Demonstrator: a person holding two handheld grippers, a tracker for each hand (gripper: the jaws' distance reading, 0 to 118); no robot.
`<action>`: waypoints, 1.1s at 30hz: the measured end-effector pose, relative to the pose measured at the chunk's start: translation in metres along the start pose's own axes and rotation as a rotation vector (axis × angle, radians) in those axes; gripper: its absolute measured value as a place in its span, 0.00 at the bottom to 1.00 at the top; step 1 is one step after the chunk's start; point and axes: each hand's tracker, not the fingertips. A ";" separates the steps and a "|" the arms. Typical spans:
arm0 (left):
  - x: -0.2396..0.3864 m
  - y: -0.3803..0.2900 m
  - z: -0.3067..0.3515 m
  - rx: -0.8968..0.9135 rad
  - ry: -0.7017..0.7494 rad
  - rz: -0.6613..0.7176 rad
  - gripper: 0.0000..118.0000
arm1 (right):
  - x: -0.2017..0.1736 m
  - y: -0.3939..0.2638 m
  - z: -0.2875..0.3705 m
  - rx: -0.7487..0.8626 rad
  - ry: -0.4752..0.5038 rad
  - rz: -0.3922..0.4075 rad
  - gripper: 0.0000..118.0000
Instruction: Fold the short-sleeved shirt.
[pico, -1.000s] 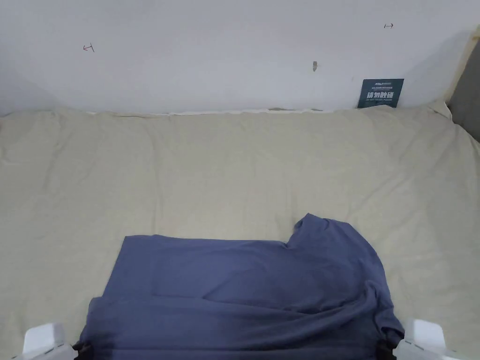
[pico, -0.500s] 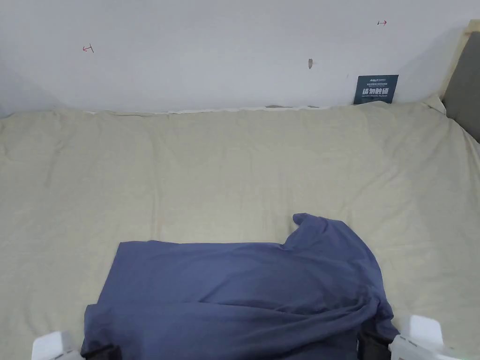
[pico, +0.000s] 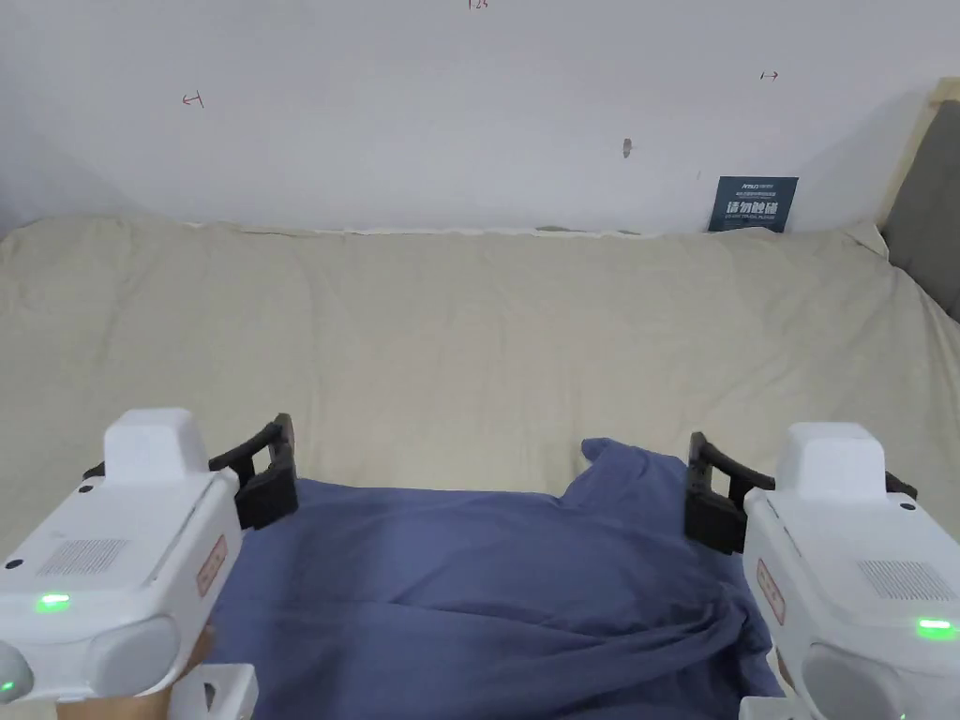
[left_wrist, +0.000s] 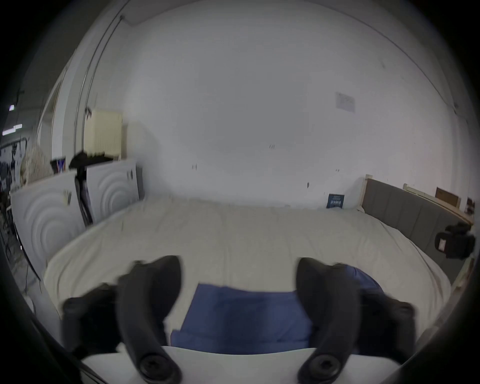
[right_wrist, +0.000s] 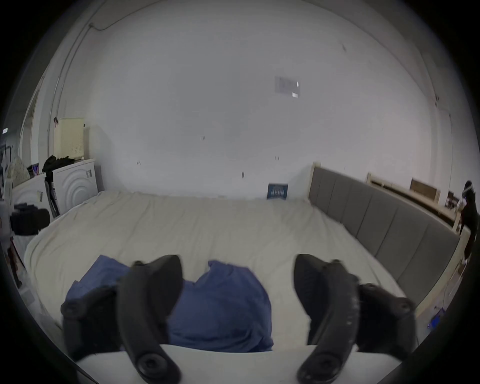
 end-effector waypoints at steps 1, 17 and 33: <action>0.004 0.001 0.000 0.014 0.003 -0.006 0.34 | -0.001 0.002 0.002 0.013 0.003 -0.004 0.53; -0.012 0.000 -0.079 -0.150 -0.034 0.008 0.00 | -0.003 0.002 -0.038 0.033 0.018 -0.025 0.02; -0.094 -0.100 -0.307 -0.726 -0.040 0.143 0.96 | 0.000 -0.008 -0.127 -0.091 -0.002 -0.020 0.02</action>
